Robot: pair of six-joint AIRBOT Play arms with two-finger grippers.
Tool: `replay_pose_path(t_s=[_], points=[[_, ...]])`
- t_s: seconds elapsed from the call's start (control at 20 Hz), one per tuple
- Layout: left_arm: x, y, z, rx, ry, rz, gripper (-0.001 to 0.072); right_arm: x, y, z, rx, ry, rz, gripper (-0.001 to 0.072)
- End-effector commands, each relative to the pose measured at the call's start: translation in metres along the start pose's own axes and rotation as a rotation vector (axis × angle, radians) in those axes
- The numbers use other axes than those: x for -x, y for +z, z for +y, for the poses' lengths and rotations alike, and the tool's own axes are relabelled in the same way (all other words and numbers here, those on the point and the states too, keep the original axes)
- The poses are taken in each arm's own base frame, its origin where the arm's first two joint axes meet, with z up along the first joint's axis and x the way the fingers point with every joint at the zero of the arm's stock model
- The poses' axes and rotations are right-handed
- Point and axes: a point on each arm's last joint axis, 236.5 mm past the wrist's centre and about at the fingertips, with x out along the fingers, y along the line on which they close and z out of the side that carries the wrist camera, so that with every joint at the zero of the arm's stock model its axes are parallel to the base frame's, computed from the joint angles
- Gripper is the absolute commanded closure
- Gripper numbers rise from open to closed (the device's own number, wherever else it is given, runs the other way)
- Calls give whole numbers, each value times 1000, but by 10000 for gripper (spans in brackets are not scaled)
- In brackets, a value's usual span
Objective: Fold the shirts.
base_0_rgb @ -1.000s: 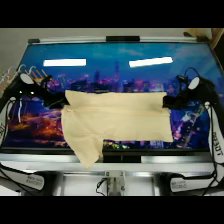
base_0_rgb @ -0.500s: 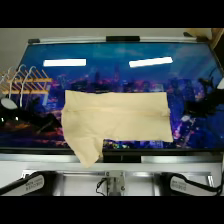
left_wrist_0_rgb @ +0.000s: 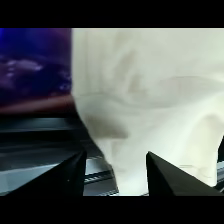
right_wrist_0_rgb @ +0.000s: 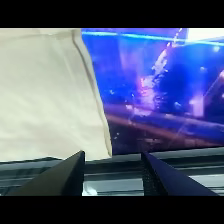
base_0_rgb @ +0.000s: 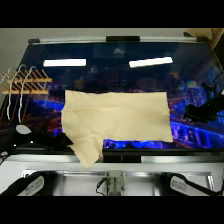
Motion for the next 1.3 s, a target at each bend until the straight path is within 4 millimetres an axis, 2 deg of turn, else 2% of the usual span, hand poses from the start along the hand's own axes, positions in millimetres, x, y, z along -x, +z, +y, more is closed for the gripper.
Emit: replay_pose_path(t_s=[0.0,0.05,0.1,0.15,0.25,0.3,0.4,0.5,0.65,0.85,0.9,1.0,1.15,1.25], points=[[-20,1,-4,23,29,-31,313,-3,-2,-2,-6,-6,2,233],[-24,0,-5,30,38,-29,425,-10,-9,-2,-3,-2,29,88],[-27,-1,-7,16,42,-24,590,-20,-20,-1,3,7,71,38],[-27,-2,-8,6,43,-22,671,-34,-35,0,6,21,120,38],[-26,-2,-9,1,41,-24,671,-61,-55,7,16,62,170,44],[-24,-2,-10,-16,39,-25,671,-71,-58,13,14,89,167,98],[-22,-3,-14,-30,33,-23,671,-88,-62,13,7,92,156,99],[-17,-4,-18,-45,25,-29,671,-97,-64,9,1,79,145,99],[-11,-1,-24,-66,14,-61,671,-108,-66,23,-31,136,130,99],[-8,1,-27,-75,9,-75,671,-122,-77,27,-36,156,143,99],[-7,2,-28,-77,8,-78,671,-123,-74,32,-50,176,127,116],[-6,4,-29,-80,7,-81,671,-125,-61,37,-73,198,73,295],[-3,8,-33,-89,3,-93,671,-121,-51,53,-89,270,34,641],[8,21,-41,-139,-6,-130,671,-111,-49,62,-26,307,11,638]])
